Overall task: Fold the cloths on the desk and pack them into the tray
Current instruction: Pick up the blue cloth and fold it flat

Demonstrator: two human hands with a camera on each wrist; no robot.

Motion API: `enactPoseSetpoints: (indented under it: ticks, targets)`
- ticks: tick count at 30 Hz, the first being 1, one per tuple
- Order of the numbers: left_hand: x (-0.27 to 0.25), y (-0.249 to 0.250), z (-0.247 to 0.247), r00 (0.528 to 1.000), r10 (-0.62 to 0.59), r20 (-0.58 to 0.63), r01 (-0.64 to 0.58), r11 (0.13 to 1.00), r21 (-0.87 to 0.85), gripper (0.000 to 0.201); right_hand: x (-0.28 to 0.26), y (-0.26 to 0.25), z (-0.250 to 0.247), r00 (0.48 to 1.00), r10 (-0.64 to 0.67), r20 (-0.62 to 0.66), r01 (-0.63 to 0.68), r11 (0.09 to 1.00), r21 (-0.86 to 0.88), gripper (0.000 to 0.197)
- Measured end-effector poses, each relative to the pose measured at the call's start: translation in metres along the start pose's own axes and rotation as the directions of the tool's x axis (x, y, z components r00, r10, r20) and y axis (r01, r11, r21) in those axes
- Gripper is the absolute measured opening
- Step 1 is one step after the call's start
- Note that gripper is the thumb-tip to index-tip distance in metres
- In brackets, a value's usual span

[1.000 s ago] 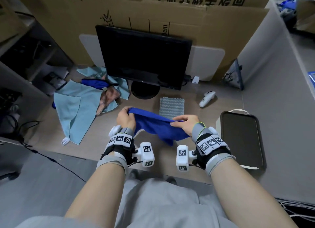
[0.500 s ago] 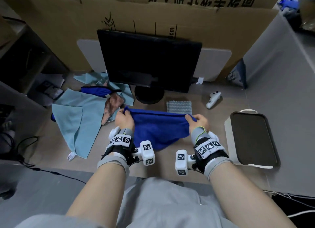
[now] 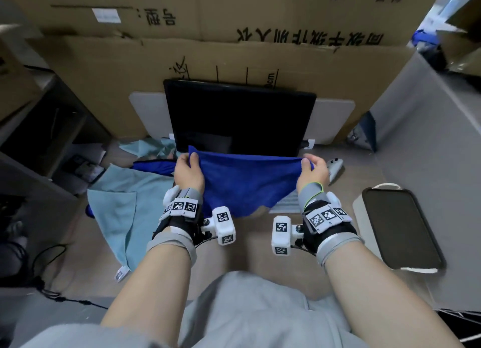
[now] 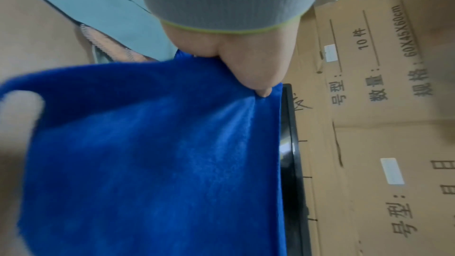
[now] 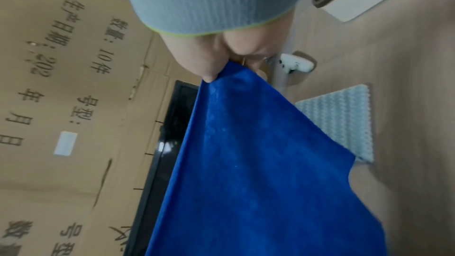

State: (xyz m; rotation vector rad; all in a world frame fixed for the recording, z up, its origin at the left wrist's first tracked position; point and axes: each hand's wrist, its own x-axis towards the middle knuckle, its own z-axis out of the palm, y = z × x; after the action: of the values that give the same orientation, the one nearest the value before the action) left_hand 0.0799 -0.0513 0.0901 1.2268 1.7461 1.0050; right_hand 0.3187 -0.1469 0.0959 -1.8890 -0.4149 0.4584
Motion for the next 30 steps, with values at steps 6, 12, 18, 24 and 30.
enactPoseSetpoints:
  ticks: [6, 12, 18, 24, 30]
  targets:
    - [0.009, -0.002, -0.007, 0.998, -0.058, 0.022, 0.061, 0.978, -0.2, 0.009, -0.004, -0.005, 0.0, 0.999, -0.01, -0.033, 0.013, 0.995, 0.097, 0.016]
    - [-0.025, -0.062, -0.014, 0.98, -0.162, 0.112, 0.168, 0.985, -0.046, 0.015, -0.029, 0.059, -0.007, 0.992, 0.088, -0.091, -0.087, 0.996, 0.016, 0.026]
    - [-0.069, -0.149, -0.018, 0.917, -0.359, 0.175, 0.326, 0.926, 0.193, 0.028, -0.072, 0.149, -0.033, 0.952, 0.306, -0.014, -0.294, 0.901, -0.32, 0.035]
    - [-0.094, -0.198, -0.022, 0.885, -0.415, 0.21, 0.327, 0.877, 0.353, 0.023, -0.113, 0.219, -0.058, 0.912, 0.41, 0.003, -0.355, 0.795, -0.492, 0.033]
    - [-0.101, -0.213, -0.025, 0.881, -0.427, 0.202, 0.331, 0.864, 0.38, 0.026, -0.114, 0.233, -0.059, 0.885, 0.45, 0.116, -0.34, 0.797, -0.499, 0.025]
